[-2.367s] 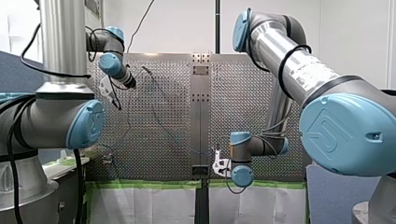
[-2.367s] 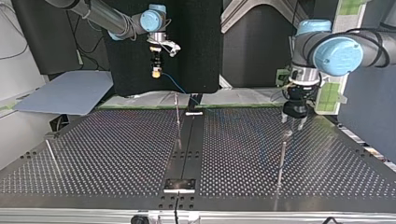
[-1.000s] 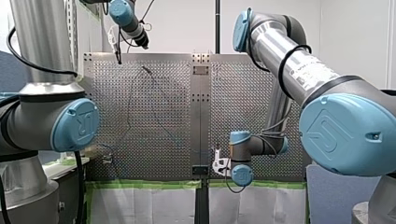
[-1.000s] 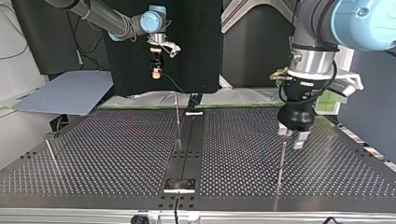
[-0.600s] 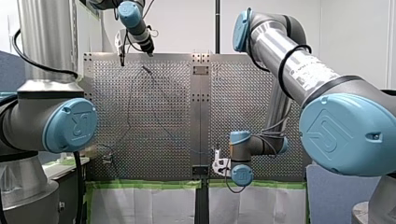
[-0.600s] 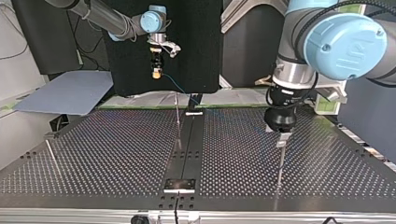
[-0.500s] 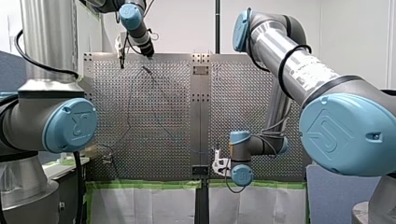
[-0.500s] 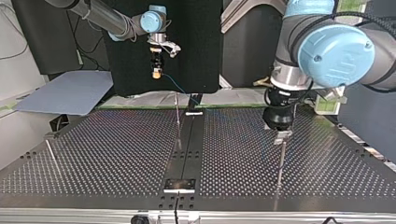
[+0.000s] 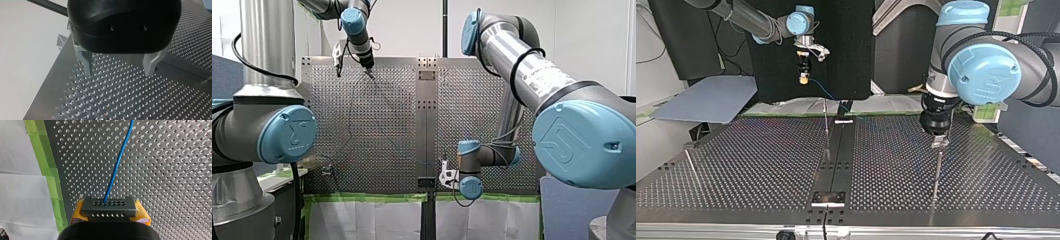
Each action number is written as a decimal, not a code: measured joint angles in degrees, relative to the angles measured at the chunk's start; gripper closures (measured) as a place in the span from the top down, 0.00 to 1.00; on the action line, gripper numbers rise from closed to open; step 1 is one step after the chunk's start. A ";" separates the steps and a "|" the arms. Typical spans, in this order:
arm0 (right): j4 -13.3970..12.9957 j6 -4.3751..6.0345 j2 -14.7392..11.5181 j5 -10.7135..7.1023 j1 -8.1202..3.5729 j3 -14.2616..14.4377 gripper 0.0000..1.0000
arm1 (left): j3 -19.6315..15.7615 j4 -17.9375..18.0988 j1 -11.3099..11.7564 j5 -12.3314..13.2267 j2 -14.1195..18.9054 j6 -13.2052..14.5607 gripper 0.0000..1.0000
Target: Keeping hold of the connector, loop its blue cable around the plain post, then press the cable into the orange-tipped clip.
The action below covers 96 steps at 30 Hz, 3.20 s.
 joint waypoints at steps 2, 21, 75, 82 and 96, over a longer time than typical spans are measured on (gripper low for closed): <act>-0.03 -0.01 0.00 0.00 0.01 0.00 0.00 | -0.01 -0.03 0.01 -0.20 -0.01 0.00 1.00; 0.01 -0.01 0.00 0.00 0.05 -0.01 0.00 | -0.02 -2.67 0.02 -9.44 0.29 2.58 1.00; -0.25 1.56 0.03 -0.76 0.29 -0.01 0.00 | 1.95 8.10 -8.22 -16.10 -5.00 21.46 1.00; -0.04 1.49 0.03 -0.86 0.55 -0.02 0.00 | 1.97 8.71 -9.98 -17.82 -7.96 25.58 1.00; -0.40 1.56 0.01 -0.88 1.27 -0.05 0.00 | 2.49 12.52 -11.15 -21.03 -12.85 31.06 1.00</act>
